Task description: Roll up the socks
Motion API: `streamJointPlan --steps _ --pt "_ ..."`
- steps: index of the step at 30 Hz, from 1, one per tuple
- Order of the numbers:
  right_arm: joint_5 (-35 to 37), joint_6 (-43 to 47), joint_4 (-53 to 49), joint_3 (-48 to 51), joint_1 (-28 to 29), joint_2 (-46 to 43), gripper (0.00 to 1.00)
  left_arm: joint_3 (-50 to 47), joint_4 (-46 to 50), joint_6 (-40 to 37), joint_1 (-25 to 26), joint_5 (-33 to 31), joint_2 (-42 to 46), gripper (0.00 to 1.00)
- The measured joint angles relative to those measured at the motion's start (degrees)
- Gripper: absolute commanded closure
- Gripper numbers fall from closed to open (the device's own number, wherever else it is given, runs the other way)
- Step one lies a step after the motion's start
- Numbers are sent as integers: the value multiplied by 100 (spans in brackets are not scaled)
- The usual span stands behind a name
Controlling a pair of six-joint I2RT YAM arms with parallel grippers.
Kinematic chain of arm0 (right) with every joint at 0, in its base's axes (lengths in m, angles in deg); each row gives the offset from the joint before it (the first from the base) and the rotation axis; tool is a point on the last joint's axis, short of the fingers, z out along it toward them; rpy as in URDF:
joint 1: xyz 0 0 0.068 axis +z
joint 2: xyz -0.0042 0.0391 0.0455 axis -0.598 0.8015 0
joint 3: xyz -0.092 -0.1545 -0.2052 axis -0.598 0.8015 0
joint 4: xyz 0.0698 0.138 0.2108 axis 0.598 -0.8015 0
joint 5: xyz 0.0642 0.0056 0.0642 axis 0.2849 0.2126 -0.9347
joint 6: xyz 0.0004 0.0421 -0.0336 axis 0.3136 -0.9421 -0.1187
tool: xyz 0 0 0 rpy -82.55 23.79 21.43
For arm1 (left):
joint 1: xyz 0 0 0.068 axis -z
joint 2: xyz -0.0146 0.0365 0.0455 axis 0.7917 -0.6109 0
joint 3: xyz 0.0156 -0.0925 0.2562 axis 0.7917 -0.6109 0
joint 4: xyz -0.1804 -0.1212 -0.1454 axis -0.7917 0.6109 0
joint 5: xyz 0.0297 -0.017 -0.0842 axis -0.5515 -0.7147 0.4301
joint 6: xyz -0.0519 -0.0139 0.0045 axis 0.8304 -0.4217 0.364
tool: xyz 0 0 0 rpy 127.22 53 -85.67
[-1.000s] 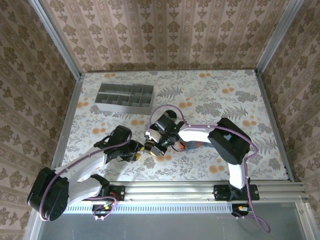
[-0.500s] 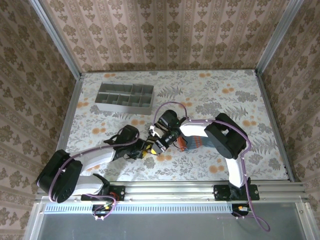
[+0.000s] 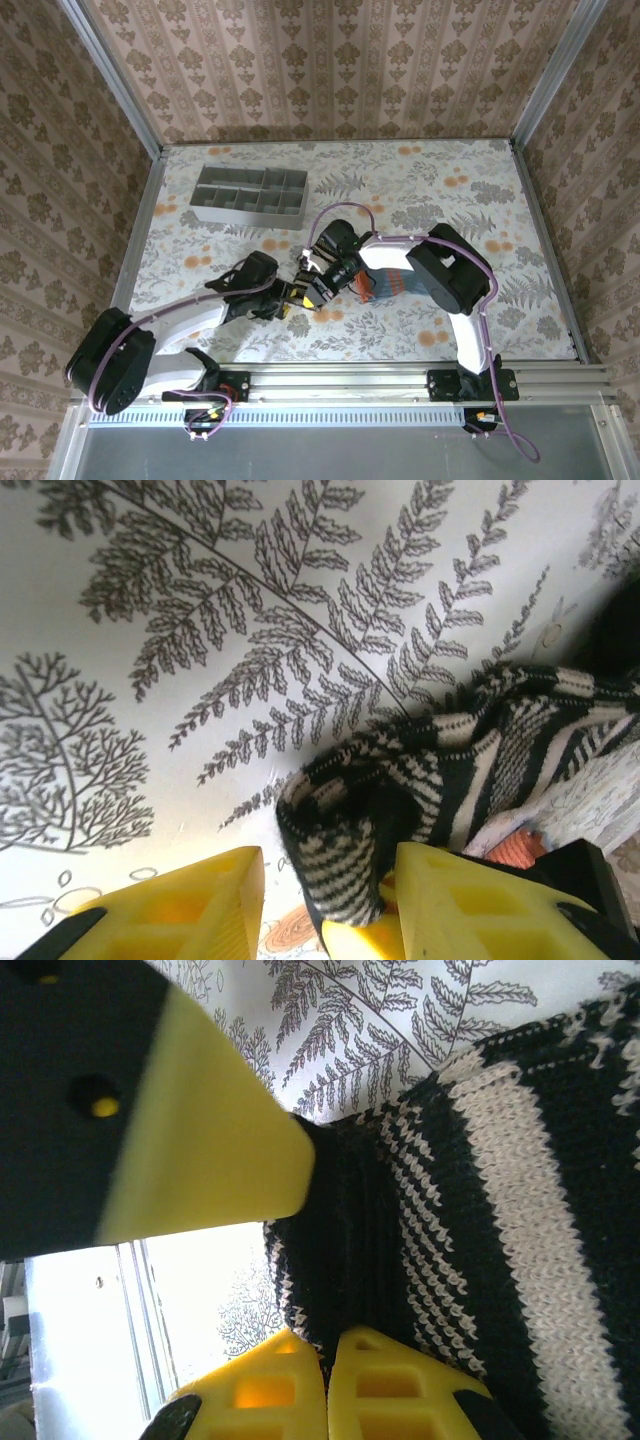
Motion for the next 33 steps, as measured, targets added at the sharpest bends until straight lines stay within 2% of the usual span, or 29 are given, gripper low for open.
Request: streamJointPlan --steps 2,4,6,8,10,12,15,21,25,33 --pt "-35 0 -22 -17 -11 24 100 13 -166 52 0 2 -256 61" --pt "-59 0 -28 -26 -11 37 100 131 -94 81 -2 48 -411 67" --pt "-76 0 -28 -26 -11 39 100 273 -7 105 0 90 -560 79" --pt "-81 4 -42 -26 -11 39 100 374 55 192 0 116 -671 98" --pt "-79 11 -70 -26 -11 33 100 444 127 308 28 101 -680 100" --pt "-59 48 -90 -7 -2 2 93 463 212 463 79 70 -673 100" --pt "240 146 -55 155 85 -214 75 551 455 640 140 107 -671 100" --pt "1766 520 658 1506 634 -1727 59 686 1014 898 219 319 -671 100" --pt "3023 944 984 2116 1209 -2719 56 693 1062 1036 219 350 -673 100" --pt "5204 1880 1620 2153 2389 -2710 56 798 1145 1060 175 437 -791 100"
